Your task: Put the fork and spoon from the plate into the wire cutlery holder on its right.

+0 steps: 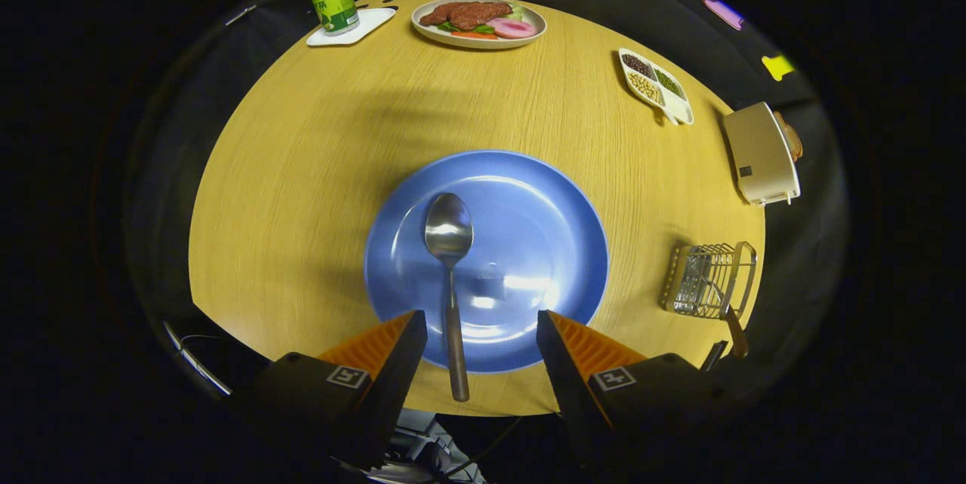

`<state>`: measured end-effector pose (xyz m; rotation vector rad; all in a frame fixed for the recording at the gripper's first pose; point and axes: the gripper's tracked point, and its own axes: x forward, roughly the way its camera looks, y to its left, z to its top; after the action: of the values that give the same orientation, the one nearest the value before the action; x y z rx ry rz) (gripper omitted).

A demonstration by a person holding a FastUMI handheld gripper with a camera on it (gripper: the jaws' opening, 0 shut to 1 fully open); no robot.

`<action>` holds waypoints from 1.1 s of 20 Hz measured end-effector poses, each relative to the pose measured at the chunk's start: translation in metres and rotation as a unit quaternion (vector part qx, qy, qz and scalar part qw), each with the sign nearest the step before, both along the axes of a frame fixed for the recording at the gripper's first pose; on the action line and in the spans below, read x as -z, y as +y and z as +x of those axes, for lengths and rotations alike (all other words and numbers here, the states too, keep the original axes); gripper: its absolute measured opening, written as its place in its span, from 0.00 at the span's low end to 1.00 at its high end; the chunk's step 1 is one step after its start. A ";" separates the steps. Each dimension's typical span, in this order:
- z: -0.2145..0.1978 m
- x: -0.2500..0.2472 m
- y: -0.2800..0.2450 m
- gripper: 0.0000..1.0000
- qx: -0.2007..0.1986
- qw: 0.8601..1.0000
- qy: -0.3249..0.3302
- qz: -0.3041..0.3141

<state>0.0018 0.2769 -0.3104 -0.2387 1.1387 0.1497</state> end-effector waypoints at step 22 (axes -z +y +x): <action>-0.002 -0.024 -0.018 0.11 0.050 0.998 0.015 0.040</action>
<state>0.0001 0.2588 -0.2868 -0.1085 1.1687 0.1111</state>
